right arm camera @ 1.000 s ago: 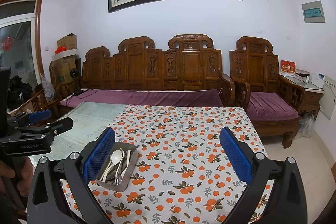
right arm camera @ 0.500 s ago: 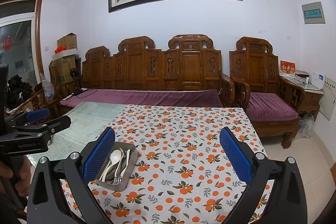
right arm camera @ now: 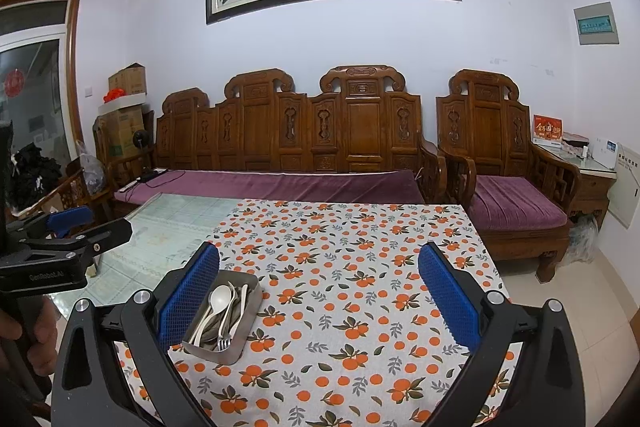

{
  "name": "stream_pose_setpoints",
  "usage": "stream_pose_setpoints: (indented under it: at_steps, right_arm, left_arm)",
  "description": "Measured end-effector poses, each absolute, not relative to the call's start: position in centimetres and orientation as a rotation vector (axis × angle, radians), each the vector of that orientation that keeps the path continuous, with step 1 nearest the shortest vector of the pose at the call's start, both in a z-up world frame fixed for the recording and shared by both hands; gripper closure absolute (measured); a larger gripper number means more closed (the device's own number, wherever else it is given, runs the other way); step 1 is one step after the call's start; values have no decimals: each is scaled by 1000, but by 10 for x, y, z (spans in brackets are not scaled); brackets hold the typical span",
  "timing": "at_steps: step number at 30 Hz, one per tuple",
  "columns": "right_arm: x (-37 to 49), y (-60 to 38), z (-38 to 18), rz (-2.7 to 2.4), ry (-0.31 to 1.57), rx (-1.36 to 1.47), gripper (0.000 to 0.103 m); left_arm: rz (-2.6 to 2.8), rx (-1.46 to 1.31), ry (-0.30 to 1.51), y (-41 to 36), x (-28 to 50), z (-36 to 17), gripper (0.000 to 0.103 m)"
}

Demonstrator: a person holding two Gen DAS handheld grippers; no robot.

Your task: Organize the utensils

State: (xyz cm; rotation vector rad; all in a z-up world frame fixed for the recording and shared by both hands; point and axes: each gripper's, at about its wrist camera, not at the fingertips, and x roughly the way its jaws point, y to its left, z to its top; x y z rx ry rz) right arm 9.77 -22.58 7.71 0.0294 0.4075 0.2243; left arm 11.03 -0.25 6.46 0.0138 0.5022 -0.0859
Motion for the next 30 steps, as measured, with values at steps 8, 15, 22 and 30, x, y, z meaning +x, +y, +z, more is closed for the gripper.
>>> stream_pose_setpoints:
  at_steps: [8, 15, 22, 30]
  right_arm:
    - [98, -226, 77, 225, 408, 29, 3]
    - [98, -227, 77, 224, 410, 30, 3]
    - [98, -227, 77, 224, 410, 31, 3]
    - [98, -227, 77, 224, 410, 31, 3]
  left_arm:
    - [-81, 11, 500, -4, 109, 66, 8]
    - [-81, 10, 498, -4, 109, 66, 8]
    - [-83, 9, 498, -5, 110, 66, 8]
    - [-92, 7, 494, -6, 109, 67, 8]
